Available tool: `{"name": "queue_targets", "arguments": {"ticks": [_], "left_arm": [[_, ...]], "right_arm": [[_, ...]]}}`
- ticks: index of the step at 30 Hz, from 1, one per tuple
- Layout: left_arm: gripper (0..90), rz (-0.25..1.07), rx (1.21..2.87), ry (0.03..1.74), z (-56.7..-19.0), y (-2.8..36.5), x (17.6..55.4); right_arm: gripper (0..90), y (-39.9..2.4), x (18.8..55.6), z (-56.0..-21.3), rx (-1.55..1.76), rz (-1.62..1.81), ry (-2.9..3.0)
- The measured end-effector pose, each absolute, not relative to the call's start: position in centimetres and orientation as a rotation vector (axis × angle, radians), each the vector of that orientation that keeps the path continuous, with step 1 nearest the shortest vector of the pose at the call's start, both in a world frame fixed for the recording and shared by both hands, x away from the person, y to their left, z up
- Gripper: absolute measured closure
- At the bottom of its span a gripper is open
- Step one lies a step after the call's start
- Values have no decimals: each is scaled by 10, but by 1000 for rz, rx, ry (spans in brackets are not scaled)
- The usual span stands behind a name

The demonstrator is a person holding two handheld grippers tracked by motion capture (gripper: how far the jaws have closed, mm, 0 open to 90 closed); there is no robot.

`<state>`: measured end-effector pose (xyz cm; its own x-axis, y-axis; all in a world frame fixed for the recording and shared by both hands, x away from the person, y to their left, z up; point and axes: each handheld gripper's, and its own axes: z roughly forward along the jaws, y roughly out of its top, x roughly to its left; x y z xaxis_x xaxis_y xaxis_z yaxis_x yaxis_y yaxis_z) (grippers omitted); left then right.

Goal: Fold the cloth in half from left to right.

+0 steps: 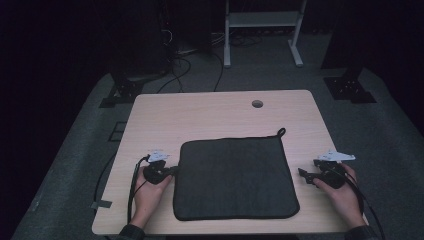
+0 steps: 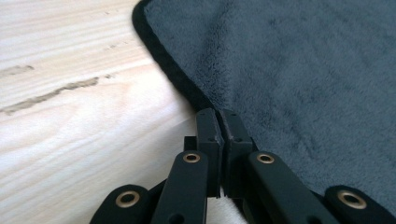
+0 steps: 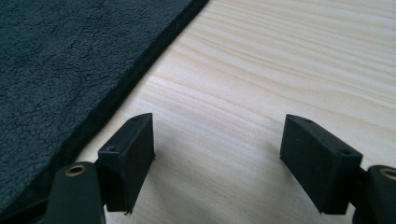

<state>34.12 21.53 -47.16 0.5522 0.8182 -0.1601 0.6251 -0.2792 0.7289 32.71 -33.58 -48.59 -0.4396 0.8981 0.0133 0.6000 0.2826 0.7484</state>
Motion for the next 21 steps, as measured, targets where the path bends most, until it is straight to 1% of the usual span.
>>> {"name": "queue_targets", "arguments": {"ticks": [5, 12, 15, 21], "left_arm": [[878, 347, 1983, 1176, -465, 226, 343], [878, 384, 1936, 1250, -461, 252, 347], [878, 350, 1906, 1257, -460, 257, 347], [876, 299, 1853, 1196, -451, 255, 346]], "right_arm": [[249, -336, 327, -486, 1345, 976, 2146], [249, -336, 327, -486, 1346, 977, 2146], [249, -336, 327, -486, 1345, 976, 2146], [249, -336, 327, -486, 1346, 977, 2147]]}}
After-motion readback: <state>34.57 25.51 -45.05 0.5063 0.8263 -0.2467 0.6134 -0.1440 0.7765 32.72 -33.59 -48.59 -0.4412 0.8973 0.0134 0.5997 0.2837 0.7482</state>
